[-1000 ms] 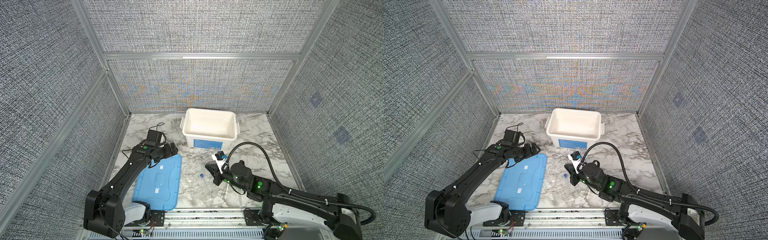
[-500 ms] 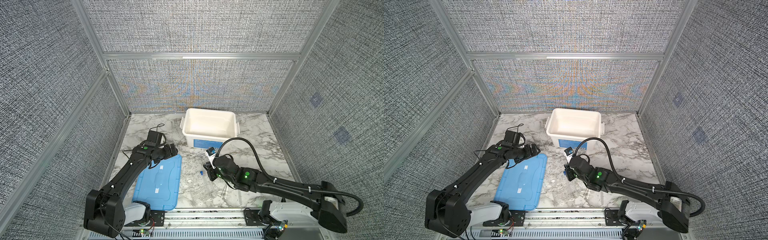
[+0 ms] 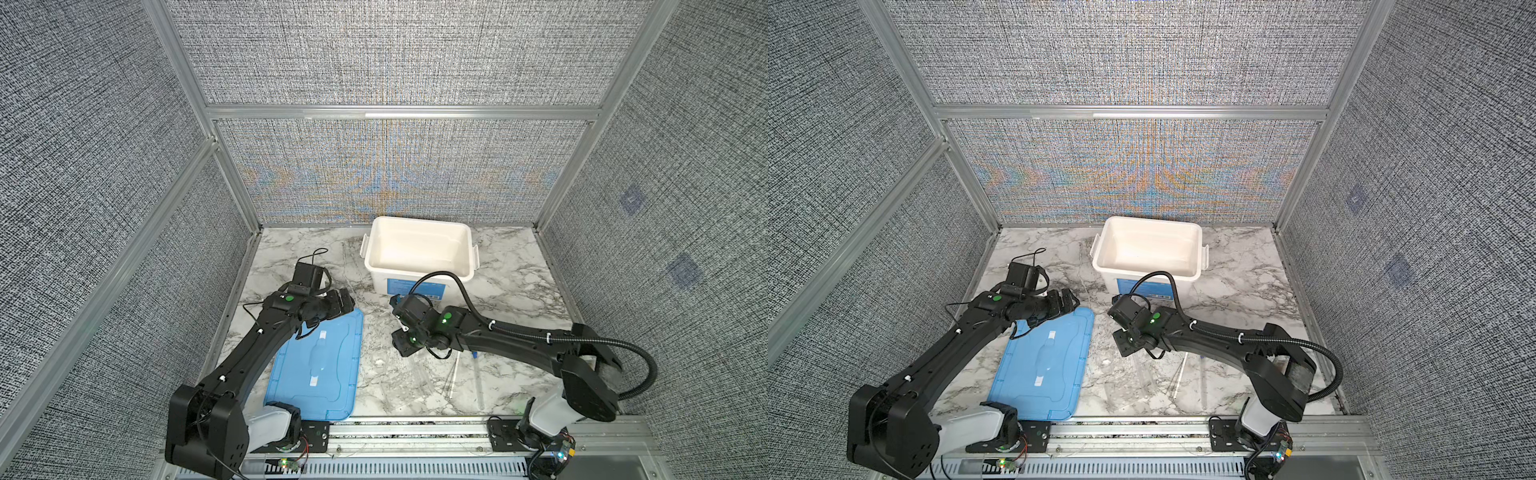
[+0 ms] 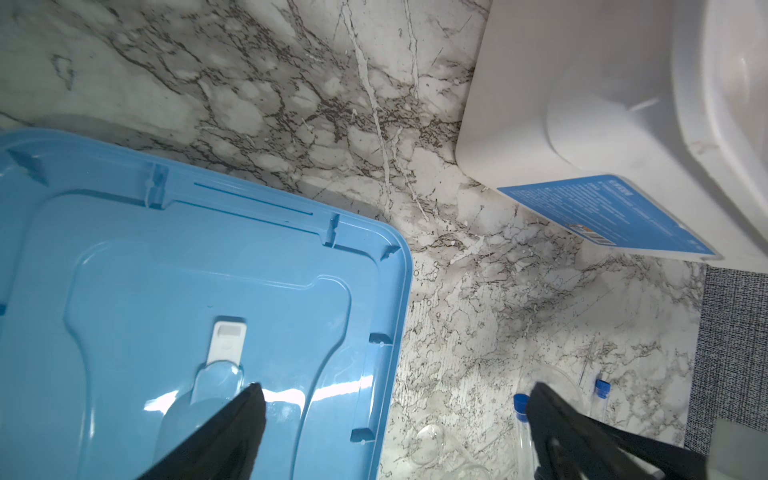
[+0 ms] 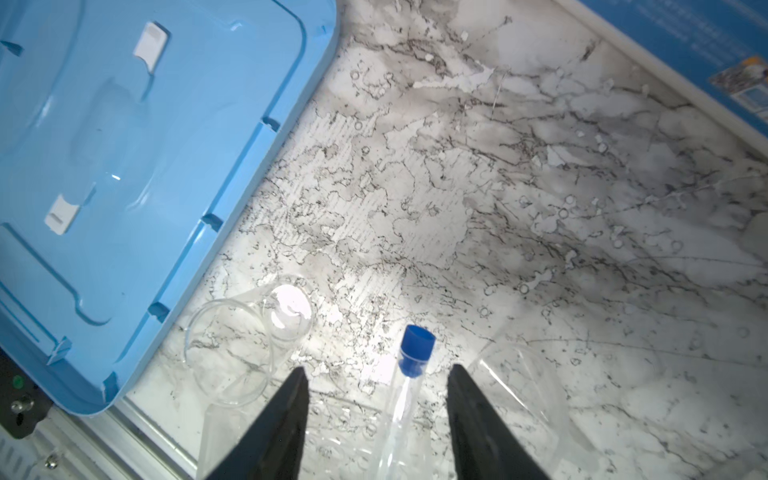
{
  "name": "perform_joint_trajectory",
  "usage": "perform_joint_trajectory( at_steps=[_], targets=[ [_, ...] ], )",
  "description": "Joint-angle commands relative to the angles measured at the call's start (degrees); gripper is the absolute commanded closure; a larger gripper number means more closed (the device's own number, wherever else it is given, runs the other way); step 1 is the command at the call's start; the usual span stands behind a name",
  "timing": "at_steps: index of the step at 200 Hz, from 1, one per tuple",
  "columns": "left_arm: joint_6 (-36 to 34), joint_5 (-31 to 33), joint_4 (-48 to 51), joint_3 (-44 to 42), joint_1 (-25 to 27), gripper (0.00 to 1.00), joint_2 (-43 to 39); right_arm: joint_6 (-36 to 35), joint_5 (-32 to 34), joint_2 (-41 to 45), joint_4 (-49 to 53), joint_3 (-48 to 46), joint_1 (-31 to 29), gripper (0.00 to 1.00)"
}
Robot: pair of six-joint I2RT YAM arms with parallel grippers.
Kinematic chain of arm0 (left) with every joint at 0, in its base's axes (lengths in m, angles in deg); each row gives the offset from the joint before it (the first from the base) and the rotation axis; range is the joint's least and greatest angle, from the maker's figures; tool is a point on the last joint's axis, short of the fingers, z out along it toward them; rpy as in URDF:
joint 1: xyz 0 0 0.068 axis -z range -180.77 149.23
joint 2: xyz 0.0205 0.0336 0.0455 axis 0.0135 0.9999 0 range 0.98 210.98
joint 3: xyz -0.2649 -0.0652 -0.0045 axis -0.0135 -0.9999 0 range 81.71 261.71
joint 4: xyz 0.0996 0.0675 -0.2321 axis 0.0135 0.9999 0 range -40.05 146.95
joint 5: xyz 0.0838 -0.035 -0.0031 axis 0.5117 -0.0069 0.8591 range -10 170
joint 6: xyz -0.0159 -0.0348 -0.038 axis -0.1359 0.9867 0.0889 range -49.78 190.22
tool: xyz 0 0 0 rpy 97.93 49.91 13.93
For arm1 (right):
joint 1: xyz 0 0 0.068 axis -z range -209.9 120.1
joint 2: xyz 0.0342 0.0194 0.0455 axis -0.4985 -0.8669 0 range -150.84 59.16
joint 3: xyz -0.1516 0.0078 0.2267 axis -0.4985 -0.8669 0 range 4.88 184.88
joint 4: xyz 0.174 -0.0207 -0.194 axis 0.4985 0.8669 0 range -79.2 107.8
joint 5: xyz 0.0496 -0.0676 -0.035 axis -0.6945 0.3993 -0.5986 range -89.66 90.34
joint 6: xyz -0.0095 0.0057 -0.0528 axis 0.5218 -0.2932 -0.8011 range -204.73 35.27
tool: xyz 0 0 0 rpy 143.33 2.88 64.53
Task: Organize the chemistry lab equipment
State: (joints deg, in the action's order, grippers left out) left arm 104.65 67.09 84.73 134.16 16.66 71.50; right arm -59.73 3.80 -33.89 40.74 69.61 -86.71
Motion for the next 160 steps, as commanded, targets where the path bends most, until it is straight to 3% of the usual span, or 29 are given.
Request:
perform_joint_trajectory(
  at_steps=[1,67,160],
  targets=[
    [-0.67,1.15,0.01,-0.39,-0.05,0.01,-0.35,0.78,-0.14,-2.19,5.39,1.15,0.72,0.45],
    [-0.6,0.42,-0.42,-0.24,-0.12,0.01,0.15,2.05,-5.96,-9.15,4.95,3.36,1.46,0.47],
    [-0.78,0.69,0.14,-0.01,-0.12,0.01,-0.3,4.38,-5.92,-9.09,4.29,2.3,1.46,0.8]
  ],
)
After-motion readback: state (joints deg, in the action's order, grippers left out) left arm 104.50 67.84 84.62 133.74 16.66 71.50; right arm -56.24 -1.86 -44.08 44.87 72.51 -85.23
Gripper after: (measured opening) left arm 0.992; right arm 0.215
